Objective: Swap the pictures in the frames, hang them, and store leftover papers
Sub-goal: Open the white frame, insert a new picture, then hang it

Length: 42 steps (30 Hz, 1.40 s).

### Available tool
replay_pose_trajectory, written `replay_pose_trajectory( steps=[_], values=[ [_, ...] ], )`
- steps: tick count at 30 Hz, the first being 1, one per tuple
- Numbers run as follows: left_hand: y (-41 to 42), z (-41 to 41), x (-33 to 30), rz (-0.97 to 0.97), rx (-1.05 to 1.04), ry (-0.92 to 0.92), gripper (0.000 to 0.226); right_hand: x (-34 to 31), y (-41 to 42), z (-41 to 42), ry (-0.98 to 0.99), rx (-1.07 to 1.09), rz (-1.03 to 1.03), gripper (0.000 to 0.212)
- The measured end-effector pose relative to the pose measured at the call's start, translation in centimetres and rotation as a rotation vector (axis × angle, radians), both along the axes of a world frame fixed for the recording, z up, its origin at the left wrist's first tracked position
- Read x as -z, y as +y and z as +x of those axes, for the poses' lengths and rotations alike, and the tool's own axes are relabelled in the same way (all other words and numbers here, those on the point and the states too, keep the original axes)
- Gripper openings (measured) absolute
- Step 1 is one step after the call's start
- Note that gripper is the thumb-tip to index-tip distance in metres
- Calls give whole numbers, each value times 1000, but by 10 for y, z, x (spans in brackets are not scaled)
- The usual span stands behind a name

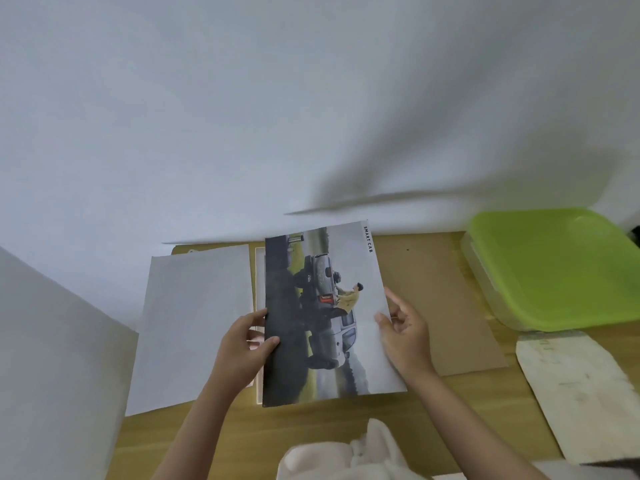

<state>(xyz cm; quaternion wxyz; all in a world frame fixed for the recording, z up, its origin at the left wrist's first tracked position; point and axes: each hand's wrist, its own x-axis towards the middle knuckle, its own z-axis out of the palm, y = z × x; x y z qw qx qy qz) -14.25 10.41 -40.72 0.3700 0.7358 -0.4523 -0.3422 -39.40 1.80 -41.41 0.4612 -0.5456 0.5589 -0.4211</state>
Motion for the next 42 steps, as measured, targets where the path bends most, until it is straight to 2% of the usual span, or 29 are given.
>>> replay_pose_trajectory(
  steps=[7, 11, 16, 19, 22, 25, 28, 31, 35, 42],
  values=[
    [8, -39, -8, -51, 28, 118, 48, -1, 21, -43, 30, 43, 52, 41],
    [4, -67, -10, -76, 54, 178, 50, -9, 29, -80, -54, 104, 70, 42],
    [-8, -121, -20, -118, 140, 146, 52, -26, 20, -152, -162, 225, 72, 51],
    [-20, -164, -28, -137, 220, 128, 56, -42, 12, -209, -160, 305, 12, 54],
    [-33, -209, -32, -146, 307, 86, 61, -48, 12, -270, -105, 319, -37, 40],
    [-44, -254, -32, -106, 402, 57, 50, -41, 22, -327, -110, 372, -19, 28],
    [-45, -295, -28, 13, 482, 175, 44, -33, 35, -373, -141, 503, -21, 29],
    [-39, -330, -22, 37, 482, 203, 44, -22, 47, -414, -197, 654, 14, 29],
    [-38, -363, -9, -31, 430, 219, 42, -5, 60, -461, -179, 802, 34, 32],
    [-51, -413, 18, -8, 271, 167, 36, 23, 67, -495, -163, 928, 132, 35]
  ],
)
